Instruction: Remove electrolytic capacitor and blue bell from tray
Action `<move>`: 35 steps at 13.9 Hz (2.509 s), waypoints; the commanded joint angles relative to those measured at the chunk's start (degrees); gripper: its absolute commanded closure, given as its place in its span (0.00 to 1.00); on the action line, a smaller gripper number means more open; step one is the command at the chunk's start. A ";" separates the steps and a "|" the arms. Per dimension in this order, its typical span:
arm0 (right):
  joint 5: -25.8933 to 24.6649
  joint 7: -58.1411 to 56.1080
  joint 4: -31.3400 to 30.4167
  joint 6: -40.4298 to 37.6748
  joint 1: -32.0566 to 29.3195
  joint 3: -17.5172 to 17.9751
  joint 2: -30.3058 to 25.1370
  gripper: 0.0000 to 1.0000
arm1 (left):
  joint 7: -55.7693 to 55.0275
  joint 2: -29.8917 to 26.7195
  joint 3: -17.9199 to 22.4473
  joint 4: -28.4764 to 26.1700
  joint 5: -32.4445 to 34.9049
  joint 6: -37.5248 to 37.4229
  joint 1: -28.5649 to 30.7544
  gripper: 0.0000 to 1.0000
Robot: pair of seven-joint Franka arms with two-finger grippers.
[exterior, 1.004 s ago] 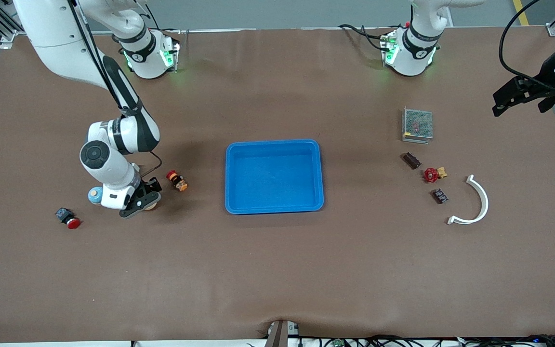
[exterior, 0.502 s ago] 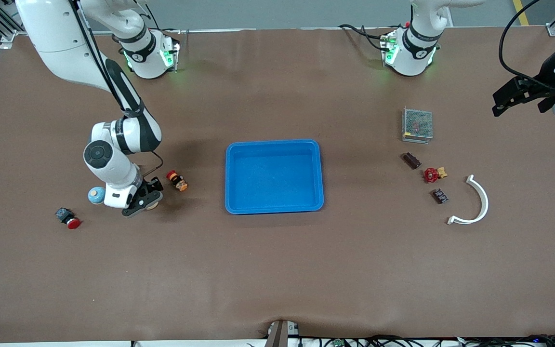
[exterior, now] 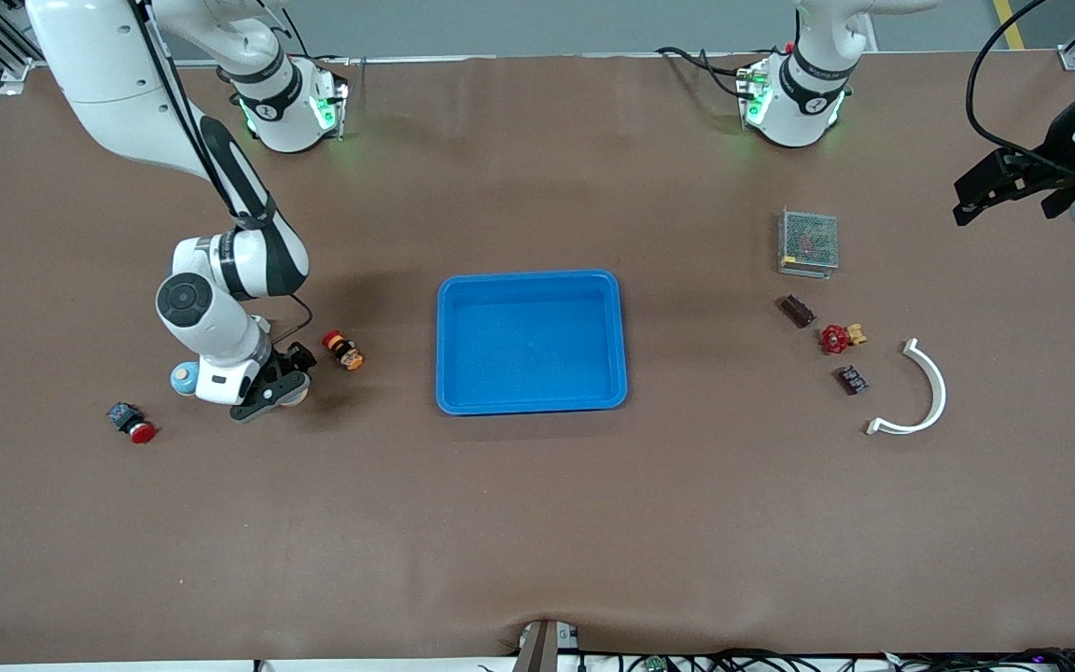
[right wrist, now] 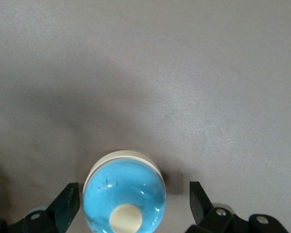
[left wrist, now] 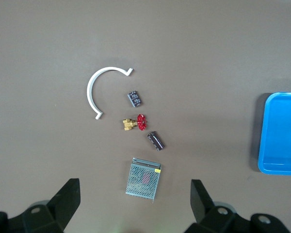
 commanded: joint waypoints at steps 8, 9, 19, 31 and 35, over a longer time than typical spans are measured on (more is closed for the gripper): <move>-0.54 14.22 11.06 -31.69 4.02 1.13 -8.90 0.00 | 0.84 0.46 -0.06 0.10 0.80 0.30 0.09 0.00; -0.54 15.99 12.02 -36.26 4.72 1.13 -11.18 0.00 | 0.84 0.37 -0.06 0.10 0.80 0.21 0.09 0.00; -1.15 22.59 23.34 -63.96 4.82 0.78 -25.80 0.00 | 1.10 0.20 -0.06 0.10 0.80 0.03 0.09 0.00; -0.45 21.72 37.70 -72.96 -7.12 0.60 -26.94 0.00 | 1.19 0.11 -0.23 0.18 0.80 0.03 0.00 0.00; -0.71 21.81 40.24 -72.78 -11.70 0.69 -26.59 0.00 | 1.19 0.37 -0.32 0.27 0.80 0.29 -0.18 0.00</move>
